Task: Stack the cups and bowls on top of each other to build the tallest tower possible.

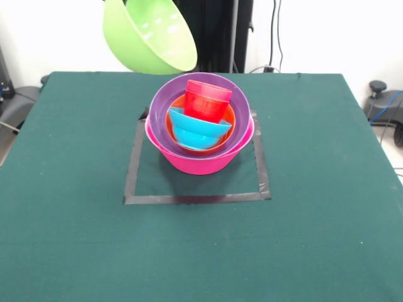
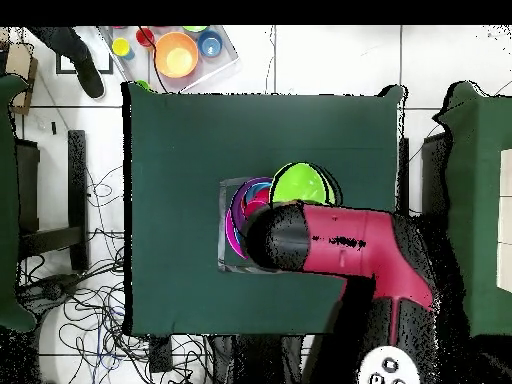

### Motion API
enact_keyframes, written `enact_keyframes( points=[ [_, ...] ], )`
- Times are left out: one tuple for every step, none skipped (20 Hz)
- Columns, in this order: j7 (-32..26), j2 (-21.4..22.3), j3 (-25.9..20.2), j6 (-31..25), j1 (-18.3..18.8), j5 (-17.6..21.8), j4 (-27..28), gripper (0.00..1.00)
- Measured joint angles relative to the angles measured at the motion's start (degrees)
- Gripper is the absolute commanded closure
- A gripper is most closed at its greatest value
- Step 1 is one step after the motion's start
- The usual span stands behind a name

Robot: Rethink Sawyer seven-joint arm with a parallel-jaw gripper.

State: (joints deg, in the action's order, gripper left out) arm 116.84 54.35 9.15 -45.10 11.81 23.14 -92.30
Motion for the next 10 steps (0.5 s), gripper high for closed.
enact_keyframes(
  points=[
    [0.68,-0.19,0.57,0.15,-0.75,0.25,0.0,1.0],
    [1.22,-0.34,1.24,0.17,-1.55,0.53,0.0,1.0],
    [1.45,-0.39,1.65,0.17,-2.01,0.76,0.0,1.0],
    [1.55,-0.44,2.2,0.15,-2.58,1.06,0.0,1.0],
    [1.55,-0.45,2.54,0.15,-2.85,1.27,0.0,1.0],
    [1.55,-0.45,3.26,0.17,-3.18,1.7,0.01,1.0],
    [1.55,-0.47,3.52,0.17,-3.23,1.85,0.01,1.0],
    [1.55,-0.5,3.81,0.18,-3.27,2.02,0.01,1.0],
    [1.55,-0.56,4.33,0.18,-3.32,2.33,0.02,1.0],
    [1.55,-0.64,4.87,0.18,-3.35,2.7,0.01,1.0]
  ],
)
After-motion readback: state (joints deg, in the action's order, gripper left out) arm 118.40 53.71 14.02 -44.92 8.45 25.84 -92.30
